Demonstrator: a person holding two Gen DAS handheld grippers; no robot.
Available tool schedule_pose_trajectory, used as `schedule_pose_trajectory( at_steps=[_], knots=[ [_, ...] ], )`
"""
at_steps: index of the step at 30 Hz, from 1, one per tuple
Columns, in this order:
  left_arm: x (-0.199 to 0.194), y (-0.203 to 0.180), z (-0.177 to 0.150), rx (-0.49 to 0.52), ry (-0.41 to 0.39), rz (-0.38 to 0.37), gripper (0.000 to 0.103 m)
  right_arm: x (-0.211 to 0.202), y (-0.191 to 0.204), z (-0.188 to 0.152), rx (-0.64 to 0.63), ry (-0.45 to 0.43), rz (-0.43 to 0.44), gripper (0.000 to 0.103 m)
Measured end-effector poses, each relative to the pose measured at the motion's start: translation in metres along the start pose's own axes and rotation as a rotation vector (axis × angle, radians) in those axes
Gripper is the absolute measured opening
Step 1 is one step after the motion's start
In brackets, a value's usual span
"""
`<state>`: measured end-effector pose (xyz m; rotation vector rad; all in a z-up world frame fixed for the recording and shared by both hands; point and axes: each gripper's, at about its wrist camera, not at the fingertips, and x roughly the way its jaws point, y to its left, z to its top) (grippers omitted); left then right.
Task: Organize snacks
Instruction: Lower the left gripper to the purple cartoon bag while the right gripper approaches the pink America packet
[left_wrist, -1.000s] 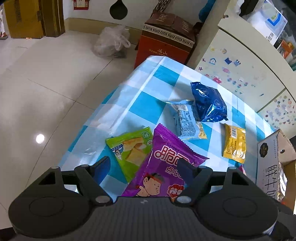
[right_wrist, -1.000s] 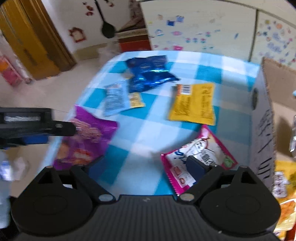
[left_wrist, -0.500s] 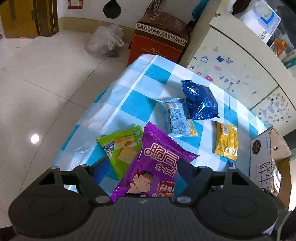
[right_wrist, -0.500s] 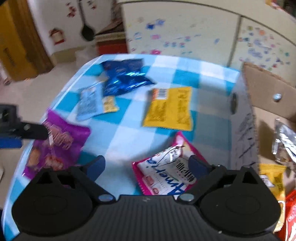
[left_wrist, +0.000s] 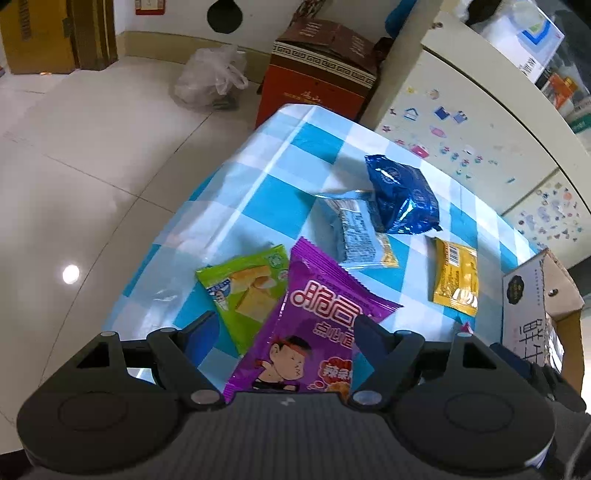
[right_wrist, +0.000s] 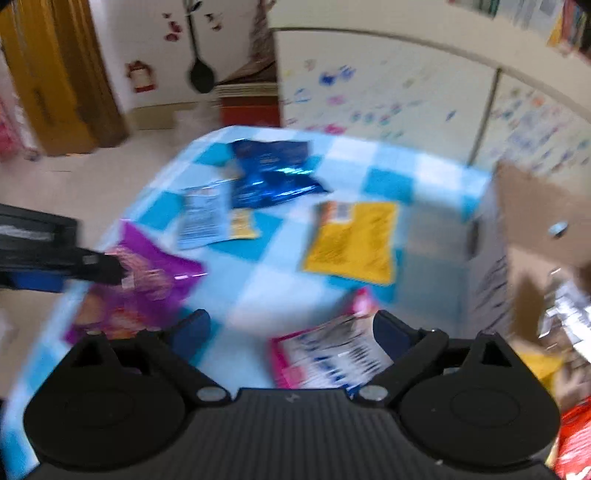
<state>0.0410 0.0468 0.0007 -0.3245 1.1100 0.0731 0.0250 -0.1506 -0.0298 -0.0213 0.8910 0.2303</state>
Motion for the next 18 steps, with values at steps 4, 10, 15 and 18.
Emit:
schedule_pose_trajectory(
  at_steps=[4,10,15,18],
  knots=[
    [0.002,-0.002,-0.001,0.012,-0.001,0.011,0.084,0.018,-0.001,-0.001,0.029,0.067,-0.076,0.095],
    [0.005,-0.002,-0.004,0.031,0.009,0.018,0.084,0.031,-0.003,0.001,0.056,0.124,-0.042,0.1],
    [0.005,-0.001,-0.004,0.042,0.016,0.005,0.084,0.017,-0.003,-0.003,0.076,0.148,0.122,0.1],
    [0.005,0.0,-0.005,0.048,0.022,-0.006,0.084,0.007,0.007,-0.008,0.018,0.164,0.184,0.099]
  ],
)
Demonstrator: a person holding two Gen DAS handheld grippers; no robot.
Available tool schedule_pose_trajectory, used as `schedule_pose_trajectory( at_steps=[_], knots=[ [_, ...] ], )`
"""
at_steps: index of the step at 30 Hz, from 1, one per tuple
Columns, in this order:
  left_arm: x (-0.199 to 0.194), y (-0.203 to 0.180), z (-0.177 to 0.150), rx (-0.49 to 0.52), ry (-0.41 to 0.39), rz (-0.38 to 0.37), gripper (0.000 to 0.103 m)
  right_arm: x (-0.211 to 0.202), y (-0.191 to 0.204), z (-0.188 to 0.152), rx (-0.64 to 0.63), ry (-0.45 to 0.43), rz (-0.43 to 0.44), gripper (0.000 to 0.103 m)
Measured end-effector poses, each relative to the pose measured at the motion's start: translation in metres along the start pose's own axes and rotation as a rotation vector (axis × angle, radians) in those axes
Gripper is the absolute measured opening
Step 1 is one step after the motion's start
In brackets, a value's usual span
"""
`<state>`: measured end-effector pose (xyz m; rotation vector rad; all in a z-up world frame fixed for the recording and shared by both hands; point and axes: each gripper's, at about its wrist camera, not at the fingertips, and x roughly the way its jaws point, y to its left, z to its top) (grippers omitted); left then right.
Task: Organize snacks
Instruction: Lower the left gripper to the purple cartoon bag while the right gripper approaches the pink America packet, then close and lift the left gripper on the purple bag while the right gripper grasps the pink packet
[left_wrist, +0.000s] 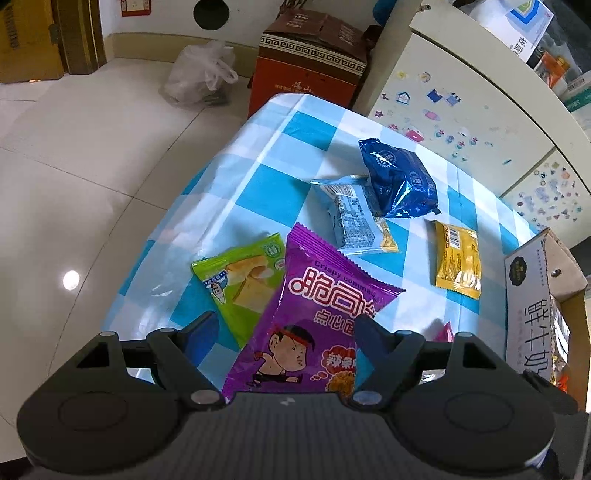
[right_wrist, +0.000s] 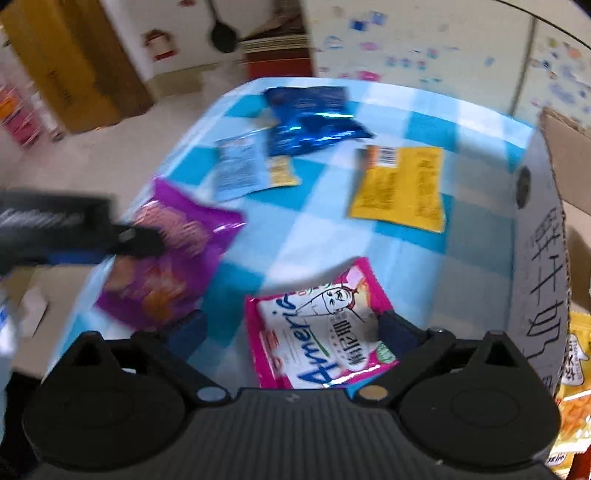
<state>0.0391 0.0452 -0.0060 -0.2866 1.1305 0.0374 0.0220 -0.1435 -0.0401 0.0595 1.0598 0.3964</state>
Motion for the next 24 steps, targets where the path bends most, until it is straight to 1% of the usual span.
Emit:
schedule_pose_trajectory(
  at_steps=[3,7,10,12,14,16,19,22,24],
  knots=[
    [-0.001,-0.001,-0.002,0.031,-0.005,-0.003,0.084,-0.008,0.005,-0.006,-0.014,0.0,0.005,0.098],
    [0.002,-0.002,-0.007,0.059,-0.007,-0.002,0.085,-0.009,0.003,-0.012,0.001,-0.002,-0.043,0.098],
    [0.005,-0.004,-0.009,0.079,-0.003,-0.007,0.085,-0.005,0.004,-0.014,-0.029,-0.009,-0.091,0.098],
    [0.006,-0.008,-0.011,0.11,-0.006,-0.01,0.086,-0.003,0.003,-0.013,-0.038,-0.016,-0.099,0.099],
    [0.009,-0.012,-0.013,0.132,-0.004,-0.015,0.088,0.0,0.002,-0.013,-0.037,-0.02,-0.104,0.1],
    [0.014,-0.015,-0.015,0.14,0.007,-0.023,0.089,0.005,0.001,-0.013,-0.045,-0.005,-0.128,0.1],
    [0.024,-0.018,-0.017,0.157,0.024,-0.003,0.092,0.009,0.003,-0.013,-0.071,-0.008,-0.163,0.1],
    [0.035,-0.018,-0.019,0.162,0.045,0.032,0.094,0.012,0.005,-0.012,-0.082,-0.007,-0.175,0.102],
    [0.037,-0.02,-0.021,0.177,0.038,0.039,0.099,0.012,0.005,-0.011,-0.077,-0.005,-0.177,0.102]
  ],
)
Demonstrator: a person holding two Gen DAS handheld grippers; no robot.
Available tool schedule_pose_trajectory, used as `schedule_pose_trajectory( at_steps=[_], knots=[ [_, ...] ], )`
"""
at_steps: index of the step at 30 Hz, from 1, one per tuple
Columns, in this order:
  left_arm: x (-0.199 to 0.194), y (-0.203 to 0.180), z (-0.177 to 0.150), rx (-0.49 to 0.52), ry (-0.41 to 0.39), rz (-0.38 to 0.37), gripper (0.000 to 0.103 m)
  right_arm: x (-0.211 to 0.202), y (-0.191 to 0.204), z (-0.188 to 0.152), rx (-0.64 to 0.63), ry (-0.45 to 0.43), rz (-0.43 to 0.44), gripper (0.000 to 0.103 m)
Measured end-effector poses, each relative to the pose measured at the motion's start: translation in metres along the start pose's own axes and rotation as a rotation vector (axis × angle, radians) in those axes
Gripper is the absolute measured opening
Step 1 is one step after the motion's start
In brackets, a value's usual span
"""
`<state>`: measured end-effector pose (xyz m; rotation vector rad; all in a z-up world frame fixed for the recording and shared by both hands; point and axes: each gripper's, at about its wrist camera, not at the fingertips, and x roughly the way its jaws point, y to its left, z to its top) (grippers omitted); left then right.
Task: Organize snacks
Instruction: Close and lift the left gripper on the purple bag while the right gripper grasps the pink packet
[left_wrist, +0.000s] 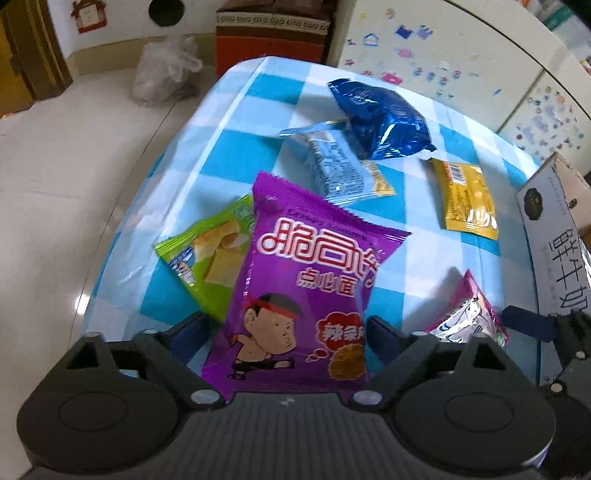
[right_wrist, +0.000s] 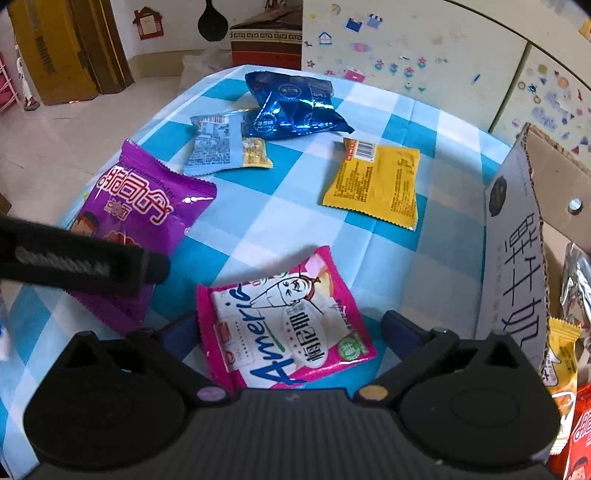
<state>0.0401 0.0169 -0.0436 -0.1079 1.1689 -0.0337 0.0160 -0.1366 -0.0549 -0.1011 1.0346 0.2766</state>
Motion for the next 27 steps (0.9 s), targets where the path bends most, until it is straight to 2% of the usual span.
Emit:
schedule_pose_trajectory(
  at_steps=[4,21,23,24,27],
  knots=[
    [0.0062,-0.0081,-0.004,0.069,-0.003,0.055,0.103,0.0005,-0.0006,0.0006,-0.002,0.0,0.003,0.103],
    [0.0058,-0.0081,-0.0034,0.051,-0.001,0.06,0.103,0.0018,-0.0013,0.0018,-0.008,0.006,0.002,0.102],
    [0.0049,-0.0088,-0.0023,0.051,0.002,0.058,0.101,0.0009,-0.0018,0.002,-0.009,0.001,0.0,0.099],
    [0.0033,-0.0096,-0.0021,0.055,-0.001,0.055,0.097,0.0,-0.0024,0.0025,-0.006,-0.002,-0.003,0.095],
    [-0.0014,-0.0111,-0.0016,0.07,-0.019,0.038,0.083,-0.0048,-0.0045,0.0044,-0.01,-0.02,-0.004,0.077]
  ],
)
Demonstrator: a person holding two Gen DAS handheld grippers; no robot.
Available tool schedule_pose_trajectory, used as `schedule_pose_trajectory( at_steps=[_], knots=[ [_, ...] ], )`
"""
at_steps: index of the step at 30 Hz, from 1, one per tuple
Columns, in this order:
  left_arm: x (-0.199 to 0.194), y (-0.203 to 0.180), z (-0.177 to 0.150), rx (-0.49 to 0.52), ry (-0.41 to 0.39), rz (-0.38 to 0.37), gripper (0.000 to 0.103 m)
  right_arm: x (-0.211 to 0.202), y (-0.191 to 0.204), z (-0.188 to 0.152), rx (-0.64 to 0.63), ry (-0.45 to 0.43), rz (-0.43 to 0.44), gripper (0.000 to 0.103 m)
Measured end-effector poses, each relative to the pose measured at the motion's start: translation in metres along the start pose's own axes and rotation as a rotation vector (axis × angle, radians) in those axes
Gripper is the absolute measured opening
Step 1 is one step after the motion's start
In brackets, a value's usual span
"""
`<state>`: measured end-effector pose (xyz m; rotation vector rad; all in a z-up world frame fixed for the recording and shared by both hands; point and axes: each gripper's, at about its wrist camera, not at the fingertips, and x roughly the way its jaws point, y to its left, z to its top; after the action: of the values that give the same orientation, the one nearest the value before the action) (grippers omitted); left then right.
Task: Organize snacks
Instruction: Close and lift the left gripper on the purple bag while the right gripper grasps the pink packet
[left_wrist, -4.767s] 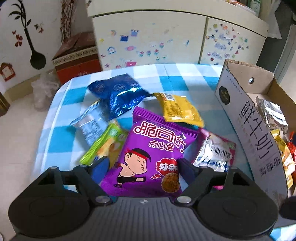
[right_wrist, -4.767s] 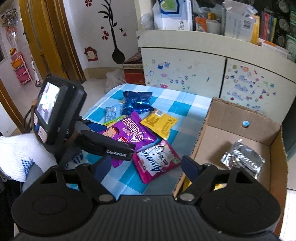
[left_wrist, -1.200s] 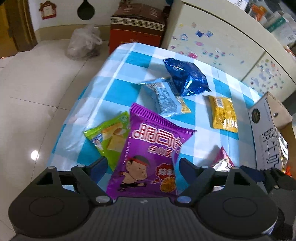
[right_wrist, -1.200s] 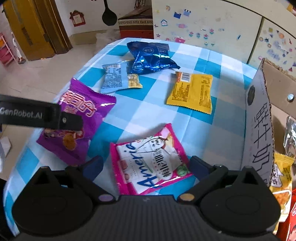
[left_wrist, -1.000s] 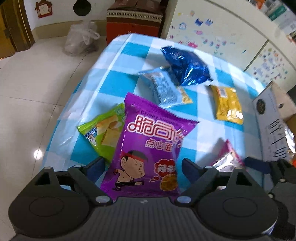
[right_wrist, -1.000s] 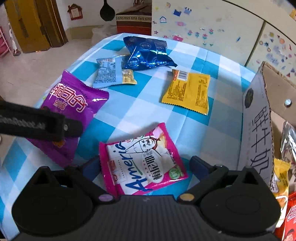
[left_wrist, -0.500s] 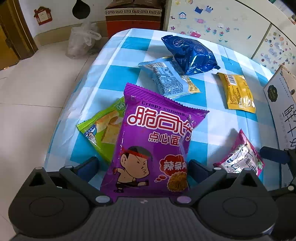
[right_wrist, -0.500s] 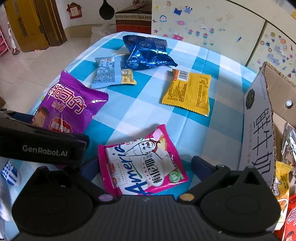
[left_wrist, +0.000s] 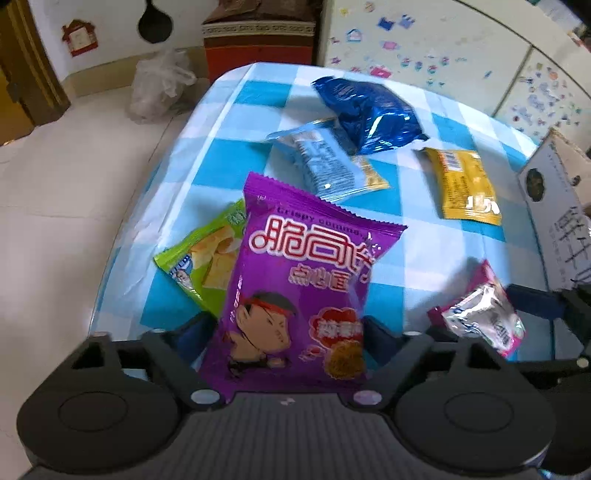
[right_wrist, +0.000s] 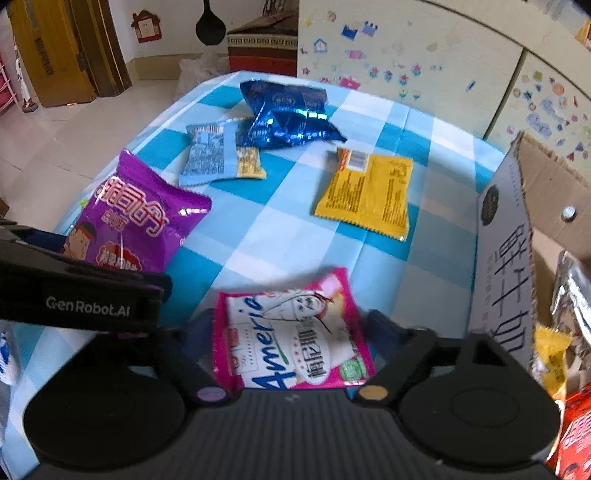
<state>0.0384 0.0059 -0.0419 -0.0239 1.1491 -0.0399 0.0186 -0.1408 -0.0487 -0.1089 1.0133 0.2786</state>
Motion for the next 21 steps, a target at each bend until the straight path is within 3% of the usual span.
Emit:
schedule_pose_trajectory(
  at_steps=[7,14,21],
  knots=[
    [-0.013,0.005,0.004,-0.054,-0.023,-0.049,0.076,-0.006,0.0,0.003,0.019,-0.008,0.032,0.061],
    [-0.037,0.012,0.011,-0.071,-0.084,-0.026,0.076,-0.021,-0.003,0.006,0.046,-0.038,0.042,0.061],
    [-0.073,0.019,0.021,-0.061,-0.201,0.005,0.076,-0.056,-0.006,0.017,0.07,-0.127,0.049,0.061]
  ],
)
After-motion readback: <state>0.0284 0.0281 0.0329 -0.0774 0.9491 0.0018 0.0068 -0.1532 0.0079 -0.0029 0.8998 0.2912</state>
